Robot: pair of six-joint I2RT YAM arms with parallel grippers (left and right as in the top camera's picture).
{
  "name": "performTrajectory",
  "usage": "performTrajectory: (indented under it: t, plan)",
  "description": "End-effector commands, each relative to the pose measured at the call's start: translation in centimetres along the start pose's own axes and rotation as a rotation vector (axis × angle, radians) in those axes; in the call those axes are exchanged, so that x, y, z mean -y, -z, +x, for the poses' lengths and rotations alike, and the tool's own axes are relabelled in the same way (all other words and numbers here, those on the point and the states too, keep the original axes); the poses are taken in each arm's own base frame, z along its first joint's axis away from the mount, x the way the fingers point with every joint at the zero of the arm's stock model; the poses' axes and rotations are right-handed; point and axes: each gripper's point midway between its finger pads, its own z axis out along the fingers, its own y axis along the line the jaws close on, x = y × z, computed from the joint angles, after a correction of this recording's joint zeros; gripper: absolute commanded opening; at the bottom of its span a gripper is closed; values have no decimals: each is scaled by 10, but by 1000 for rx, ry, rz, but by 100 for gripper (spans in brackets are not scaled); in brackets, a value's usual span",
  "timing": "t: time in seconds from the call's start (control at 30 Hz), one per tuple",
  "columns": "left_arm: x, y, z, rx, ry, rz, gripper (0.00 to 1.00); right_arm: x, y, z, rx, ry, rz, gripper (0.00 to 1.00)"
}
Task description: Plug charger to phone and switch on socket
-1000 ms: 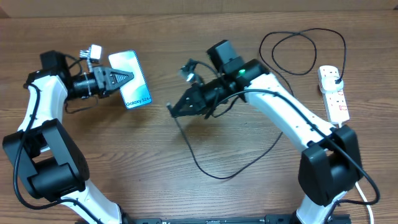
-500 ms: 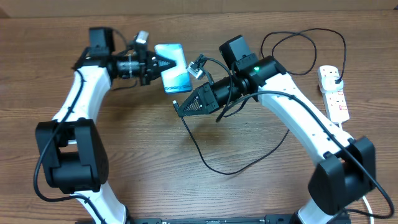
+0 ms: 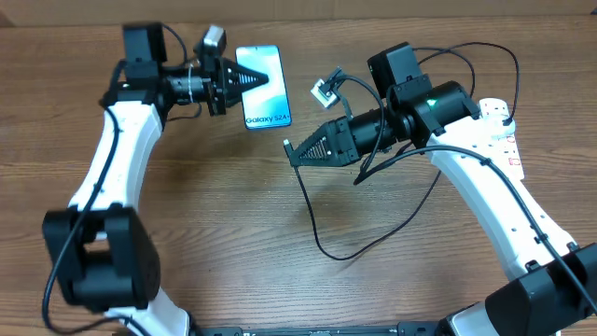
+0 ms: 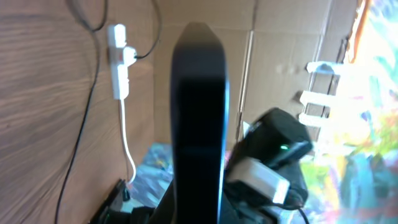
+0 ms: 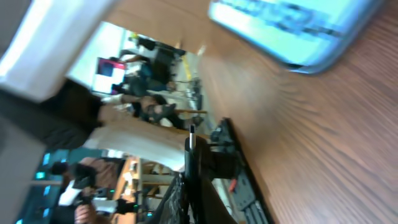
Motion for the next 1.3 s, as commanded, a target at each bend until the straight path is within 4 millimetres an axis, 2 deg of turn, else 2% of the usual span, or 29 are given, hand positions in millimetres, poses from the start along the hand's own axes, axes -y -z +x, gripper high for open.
performTrajectory:
  t: [0.0, 0.1, 0.3, 0.73, 1.0, 1.27]
  plan:
    - [43, -3, 16, -6, -47, 15, 4, -3, -14, 4, -20, 30, 70, 4]
    - [44, -11, 21, -30, -57, 17, 4, -7, -20, 2, -21, 35, 59, 4]
    - [53, -16, 27, -74, -129, 44, 4, -24, -15, -8, 3, 74, -42, 4]
    - [64, -13, 27, -87, -158, 64, 5, -27, -10, -21, 41, 92, -59, 4]
    - [65, -8, 24, -78, -167, 67, 4, -17, 7, -30, 90, 67, -37, 4]
    - [65, -7, 24, -80, -167, 68, 4, -17, 10, -36, 108, 78, -36, 4]
